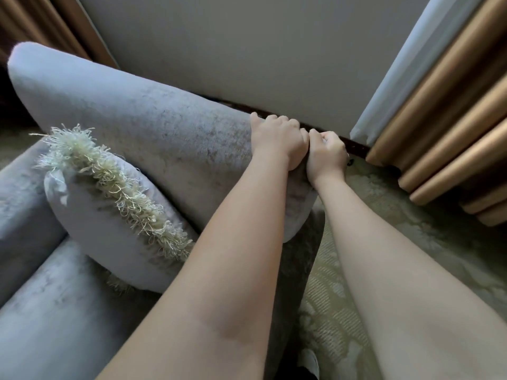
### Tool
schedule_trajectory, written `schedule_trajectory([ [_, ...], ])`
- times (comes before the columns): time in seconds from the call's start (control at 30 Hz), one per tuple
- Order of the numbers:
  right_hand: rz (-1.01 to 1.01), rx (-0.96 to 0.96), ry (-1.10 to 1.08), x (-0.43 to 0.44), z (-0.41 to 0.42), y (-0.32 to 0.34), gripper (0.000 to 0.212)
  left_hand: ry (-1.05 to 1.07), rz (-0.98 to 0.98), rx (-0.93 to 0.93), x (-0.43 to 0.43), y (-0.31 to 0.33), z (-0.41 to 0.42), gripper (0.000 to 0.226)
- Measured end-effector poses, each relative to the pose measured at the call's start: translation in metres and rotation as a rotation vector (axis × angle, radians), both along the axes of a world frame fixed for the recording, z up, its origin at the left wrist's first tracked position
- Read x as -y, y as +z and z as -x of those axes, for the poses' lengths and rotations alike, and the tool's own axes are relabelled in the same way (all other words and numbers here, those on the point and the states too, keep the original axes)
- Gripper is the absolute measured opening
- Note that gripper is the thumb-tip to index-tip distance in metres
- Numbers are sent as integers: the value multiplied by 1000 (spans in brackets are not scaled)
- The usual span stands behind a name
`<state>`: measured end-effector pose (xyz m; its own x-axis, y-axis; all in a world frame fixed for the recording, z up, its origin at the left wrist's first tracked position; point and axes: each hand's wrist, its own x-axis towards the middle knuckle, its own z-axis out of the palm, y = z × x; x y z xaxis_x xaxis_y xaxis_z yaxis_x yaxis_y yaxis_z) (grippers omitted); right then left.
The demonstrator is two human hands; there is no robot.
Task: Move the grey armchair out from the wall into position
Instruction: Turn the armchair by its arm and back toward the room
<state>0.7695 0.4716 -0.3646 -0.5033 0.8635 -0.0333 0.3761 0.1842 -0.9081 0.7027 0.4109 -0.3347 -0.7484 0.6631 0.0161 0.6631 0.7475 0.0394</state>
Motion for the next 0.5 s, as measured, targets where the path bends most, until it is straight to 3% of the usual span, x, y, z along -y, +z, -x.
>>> schedule_trajectory([
  [0.27,18,32,91,-7,0,-1,23,38,20,-40,-4,-2,3,44],
  [0.5,70,119,159,-18,9,9,32,126,60,80,-17,5,9,48],
])
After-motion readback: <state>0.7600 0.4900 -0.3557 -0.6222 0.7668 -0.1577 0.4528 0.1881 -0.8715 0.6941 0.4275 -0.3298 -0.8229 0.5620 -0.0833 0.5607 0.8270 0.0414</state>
